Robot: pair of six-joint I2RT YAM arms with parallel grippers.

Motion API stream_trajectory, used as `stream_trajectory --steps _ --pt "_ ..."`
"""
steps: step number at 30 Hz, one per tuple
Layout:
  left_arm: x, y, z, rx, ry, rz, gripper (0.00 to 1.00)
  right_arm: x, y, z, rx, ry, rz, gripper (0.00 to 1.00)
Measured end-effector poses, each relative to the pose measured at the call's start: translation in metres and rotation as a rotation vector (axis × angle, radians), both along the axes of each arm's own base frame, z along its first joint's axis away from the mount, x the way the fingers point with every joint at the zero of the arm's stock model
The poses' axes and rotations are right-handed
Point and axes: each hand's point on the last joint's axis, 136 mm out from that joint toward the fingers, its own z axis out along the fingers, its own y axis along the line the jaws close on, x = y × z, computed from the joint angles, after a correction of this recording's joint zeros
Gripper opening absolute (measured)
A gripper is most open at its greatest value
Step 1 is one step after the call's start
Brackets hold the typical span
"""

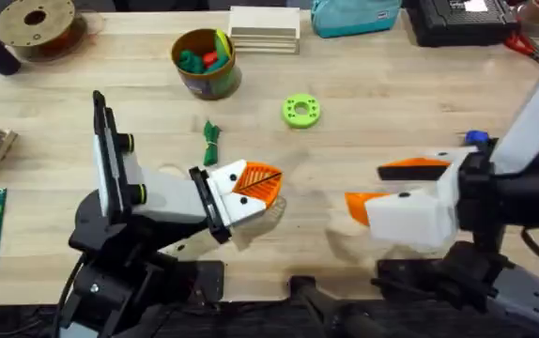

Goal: Pick up the gripper from the table and insert it into the empty holder that is missing its gripper. Then pick up a screw, insert it into the mounting hole, and use the screwdriver to tighten it. Finally, clean up the table by picking up the vegetable and placing it into the bucket.

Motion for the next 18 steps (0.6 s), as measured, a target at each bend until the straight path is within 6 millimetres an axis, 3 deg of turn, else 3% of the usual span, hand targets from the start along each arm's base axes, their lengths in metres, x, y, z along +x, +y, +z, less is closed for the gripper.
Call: stream_trajectory --steps 10,11,18 --pt "0.0 0.0 0.0 0.0 0.0 0.0 0.004 0.051 -0.096 -0.034 -0.301 0.019 -0.474 0.888" --pt "0.0 0.0 0.0 0.0 0.0 0.0 0.004 0.071 -0.13 -0.039 -0.366 0.033 -0.608 0.915" --pt "0.0 0.0 0.0 0.0 0.0 0.0 0.004 0.112 -0.212 -0.061 -0.483 0.114 -0.814 0.931"
